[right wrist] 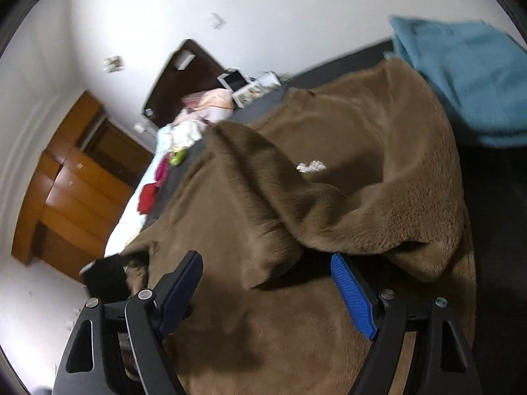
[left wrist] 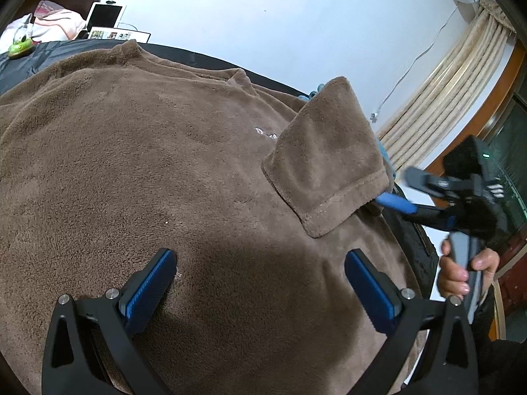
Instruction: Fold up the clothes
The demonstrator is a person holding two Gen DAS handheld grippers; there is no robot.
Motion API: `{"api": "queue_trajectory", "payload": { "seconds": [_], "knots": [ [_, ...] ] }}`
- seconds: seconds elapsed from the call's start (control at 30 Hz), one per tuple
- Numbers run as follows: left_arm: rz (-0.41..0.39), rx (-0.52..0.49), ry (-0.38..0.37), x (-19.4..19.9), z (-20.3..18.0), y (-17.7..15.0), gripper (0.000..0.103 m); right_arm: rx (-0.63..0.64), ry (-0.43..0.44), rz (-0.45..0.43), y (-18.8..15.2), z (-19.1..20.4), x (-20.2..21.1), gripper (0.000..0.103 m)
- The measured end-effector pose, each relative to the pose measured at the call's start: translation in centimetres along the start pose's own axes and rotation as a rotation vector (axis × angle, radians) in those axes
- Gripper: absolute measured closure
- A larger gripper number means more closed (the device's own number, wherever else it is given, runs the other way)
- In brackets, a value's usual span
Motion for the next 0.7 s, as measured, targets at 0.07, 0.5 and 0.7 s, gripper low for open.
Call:
{"api": "queue_trajectory", "payload": {
  "seconds": [0.07, 0.5, 0.7],
  "knots": [
    [-0.001, 0.002, -0.002, 0.1, 0.1, 0.0, 0.000, -0.032, 0.061, 0.019, 0.7, 0.1, -1.3, 0.021],
    [-0.005, 0.013, -0.015, 0.1, 0.2, 0.1, 0.000, 0.049, 0.385, -0.010, 2.8, 3.5, -4.3, 0.021],
    [0.005, 0.026, -0.013, 0.2, 0.4, 0.3, 0.000, 0.120, 0.248, -0.149, 2.3, 2.1, -3.7, 0.021]
  ]
}}
Point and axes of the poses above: each gripper's, at about its wrist camera, not at the fingertips, and x roughly against the way its jaws point, z to its left, y to its top, the point moved 1 cm from there along -x, roughly the way its jaws point, and after that the axes turned 1 degree about x, right-handed, at the moved point
